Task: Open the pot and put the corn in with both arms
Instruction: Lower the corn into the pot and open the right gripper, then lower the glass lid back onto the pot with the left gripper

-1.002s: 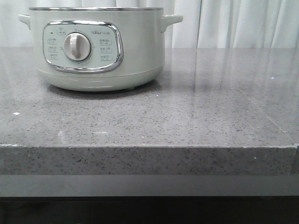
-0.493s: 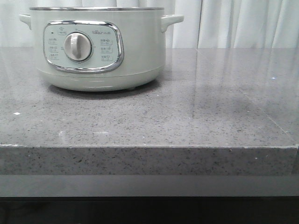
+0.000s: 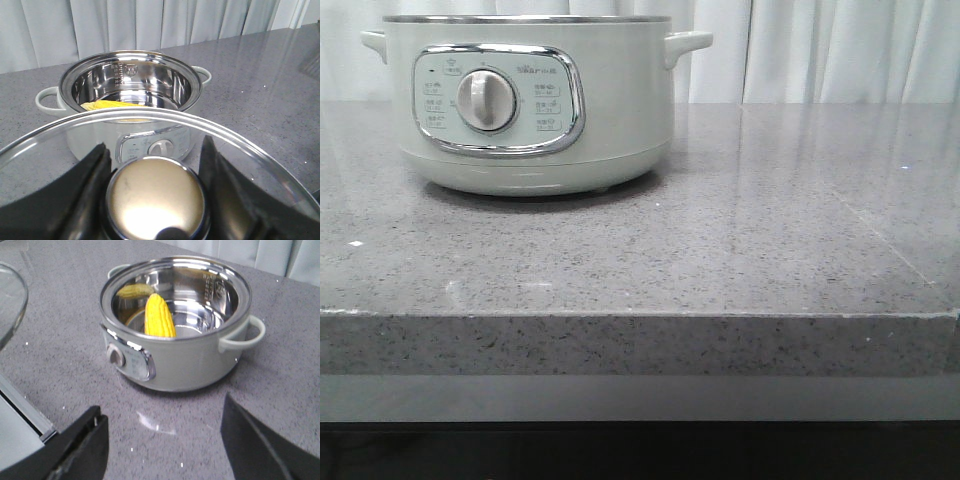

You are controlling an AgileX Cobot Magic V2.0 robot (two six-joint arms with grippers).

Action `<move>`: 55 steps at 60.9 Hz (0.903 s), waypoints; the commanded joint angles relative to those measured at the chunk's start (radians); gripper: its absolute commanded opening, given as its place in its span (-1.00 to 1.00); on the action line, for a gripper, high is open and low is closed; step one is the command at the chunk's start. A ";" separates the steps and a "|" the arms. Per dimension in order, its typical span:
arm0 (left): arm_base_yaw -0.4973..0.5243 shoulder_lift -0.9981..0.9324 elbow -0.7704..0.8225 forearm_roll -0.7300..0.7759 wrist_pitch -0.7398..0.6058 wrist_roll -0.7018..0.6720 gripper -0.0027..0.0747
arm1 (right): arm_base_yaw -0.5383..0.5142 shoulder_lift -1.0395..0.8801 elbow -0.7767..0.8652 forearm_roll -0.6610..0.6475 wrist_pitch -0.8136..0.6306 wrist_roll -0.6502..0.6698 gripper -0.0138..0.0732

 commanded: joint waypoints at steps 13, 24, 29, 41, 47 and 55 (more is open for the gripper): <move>-0.004 0.002 -0.040 -0.015 -0.149 -0.005 -0.50 | -0.003 -0.135 0.079 0.007 -0.087 -0.010 0.47; -0.004 0.002 -0.040 -0.015 -0.149 -0.005 -0.50 | -0.003 -0.137 0.081 0.007 -0.086 -0.010 0.47; -0.004 0.002 -0.040 -0.015 -0.149 -0.005 -0.50 | -0.003 -0.137 0.081 0.007 -0.084 -0.010 0.47; -0.004 0.006 -0.040 -0.015 -0.164 -0.005 -0.50 | -0.003 -0.137 0.081 0.007 -0.084 -0.010 0.47; -0.004 0.024 -0.040 -0.031 -0.226 -0.005 -0.50 | -0.003 -0.137 0.081 0.007 -0.084 -0.010 0.47; -0.004 0.082 -0.050 -0.056 -0.311 -0.005 -0.50 | -0.003 -0.137 0.081 0.007 -0.084 -0.010 0.47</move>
